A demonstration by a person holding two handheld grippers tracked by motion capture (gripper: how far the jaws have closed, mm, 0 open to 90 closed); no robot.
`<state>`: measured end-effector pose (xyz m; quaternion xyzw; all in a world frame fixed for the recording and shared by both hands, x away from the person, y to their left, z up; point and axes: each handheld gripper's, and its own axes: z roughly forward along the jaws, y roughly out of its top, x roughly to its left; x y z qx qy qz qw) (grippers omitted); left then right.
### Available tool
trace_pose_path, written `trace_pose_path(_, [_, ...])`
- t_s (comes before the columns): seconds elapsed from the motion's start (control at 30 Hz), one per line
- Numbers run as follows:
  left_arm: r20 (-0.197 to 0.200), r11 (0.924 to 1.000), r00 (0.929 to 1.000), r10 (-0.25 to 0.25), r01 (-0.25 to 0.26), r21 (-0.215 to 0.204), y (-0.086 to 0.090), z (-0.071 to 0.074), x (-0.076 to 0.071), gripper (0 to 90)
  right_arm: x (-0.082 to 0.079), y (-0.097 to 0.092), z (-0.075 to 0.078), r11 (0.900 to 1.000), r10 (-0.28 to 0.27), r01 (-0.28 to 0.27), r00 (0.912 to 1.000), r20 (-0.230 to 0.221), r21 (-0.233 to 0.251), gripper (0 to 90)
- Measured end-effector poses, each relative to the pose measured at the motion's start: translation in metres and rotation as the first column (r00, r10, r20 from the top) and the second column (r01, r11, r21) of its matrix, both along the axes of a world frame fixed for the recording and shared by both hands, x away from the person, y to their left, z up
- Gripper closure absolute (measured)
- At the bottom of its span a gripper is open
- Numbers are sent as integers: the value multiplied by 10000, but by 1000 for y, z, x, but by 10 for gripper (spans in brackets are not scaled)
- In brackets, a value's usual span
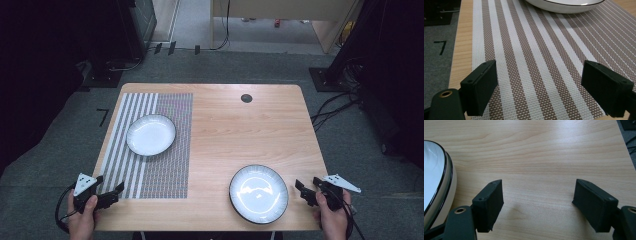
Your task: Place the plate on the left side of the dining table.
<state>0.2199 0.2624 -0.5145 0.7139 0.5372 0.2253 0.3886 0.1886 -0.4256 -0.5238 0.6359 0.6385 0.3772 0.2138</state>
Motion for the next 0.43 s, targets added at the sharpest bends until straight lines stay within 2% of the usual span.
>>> trace_pose_path(0.13, [-199, 10000, 9998, -26, 27, 65, 0, -1, 1, 137, 1, 4, 0, 9990, 148, -150, 9999, -72, -418, 203])
trace_pose_path(0.2, [-273, 10000, 9996, -18, 20, 60, 0, -1, 2, 136, 2, 9, 0, 9965, 228, -240, 9996, -152, -800, 176])
trace_pose_path(0.33, [-331, 10000, 9995, -12, 13, 32, 0, -1, 2, 136, 4, 20, -1, 9823, 377, -443, 9985, -392, -1821, 138])
trace_pose_path(0.43, [-322, 10000, 9995, -21, 21, -1, 0, -1, 2, 136, 4, 19, -1, 9826, 380, -444, 9985, -389, -1806, 137])
